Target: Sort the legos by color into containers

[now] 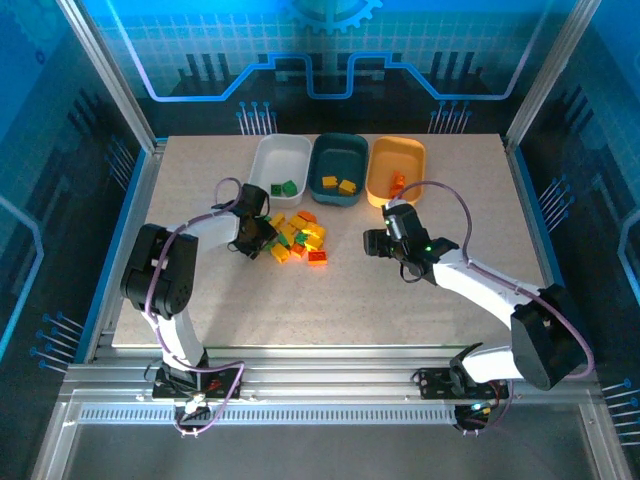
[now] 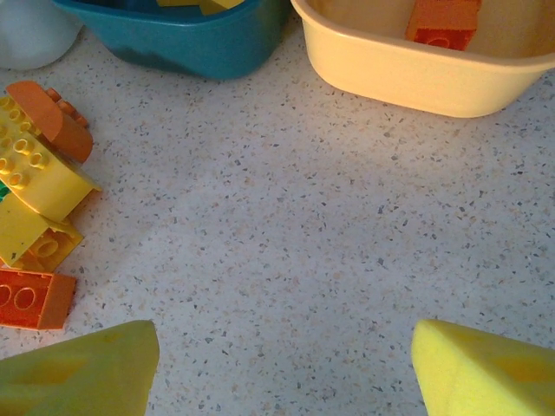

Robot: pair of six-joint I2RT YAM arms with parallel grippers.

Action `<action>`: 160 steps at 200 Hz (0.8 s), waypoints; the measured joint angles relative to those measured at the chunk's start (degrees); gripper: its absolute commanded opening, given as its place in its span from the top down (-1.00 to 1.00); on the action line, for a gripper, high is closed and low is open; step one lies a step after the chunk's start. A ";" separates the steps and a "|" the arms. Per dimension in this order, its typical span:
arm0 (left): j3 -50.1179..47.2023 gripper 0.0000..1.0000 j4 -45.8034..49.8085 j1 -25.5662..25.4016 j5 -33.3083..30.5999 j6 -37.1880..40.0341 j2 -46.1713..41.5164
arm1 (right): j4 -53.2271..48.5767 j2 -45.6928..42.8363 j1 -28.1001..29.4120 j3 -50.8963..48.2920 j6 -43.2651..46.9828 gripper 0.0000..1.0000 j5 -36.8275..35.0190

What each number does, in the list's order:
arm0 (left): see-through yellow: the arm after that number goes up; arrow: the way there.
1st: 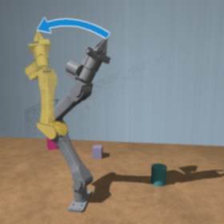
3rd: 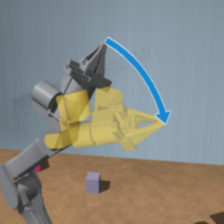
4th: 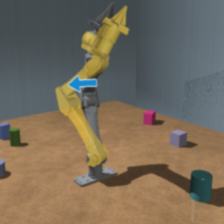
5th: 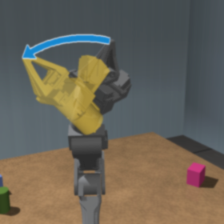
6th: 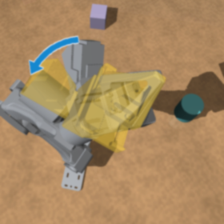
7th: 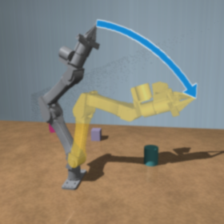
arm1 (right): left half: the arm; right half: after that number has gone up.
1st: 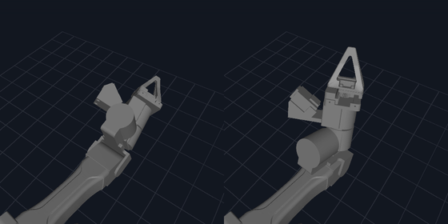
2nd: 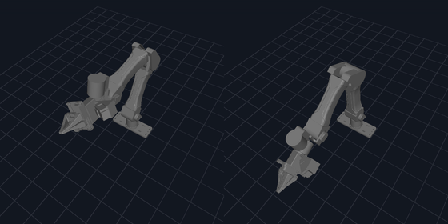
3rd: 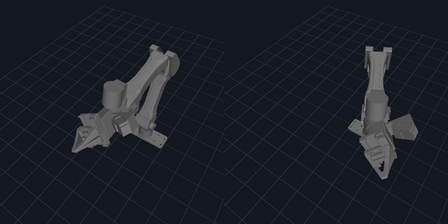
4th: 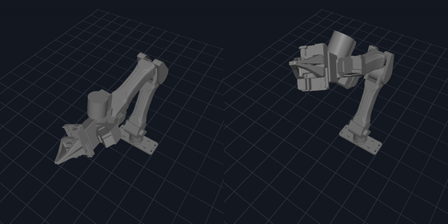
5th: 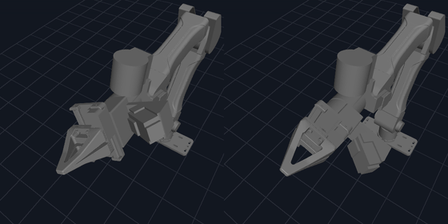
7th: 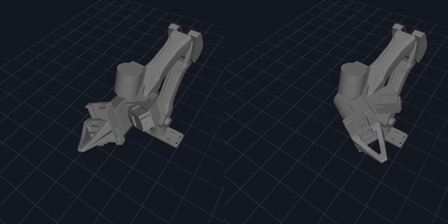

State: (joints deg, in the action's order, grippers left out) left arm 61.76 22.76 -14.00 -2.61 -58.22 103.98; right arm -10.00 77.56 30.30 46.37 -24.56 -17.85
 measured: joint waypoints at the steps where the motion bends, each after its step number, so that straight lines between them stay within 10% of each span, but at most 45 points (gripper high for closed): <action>1: 0.00 0.16 0.02 0.00 -0.04 -0.28 0.00 | 0.00 0.00 0.00 0.00 0.00 -0.56 0.00; 160: 0.00 0.80 3.54 -0.61 -3.87 0.76 -1.36 | -0.24 -2.69 0.00 -1.46 0.13 -0.56 0.04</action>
State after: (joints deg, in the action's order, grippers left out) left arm 61.76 26.30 -14.61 -6.48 -57.45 102.63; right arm -10.24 74.87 30.30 44.91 -24.43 -17.80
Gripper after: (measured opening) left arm 0.202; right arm 0.780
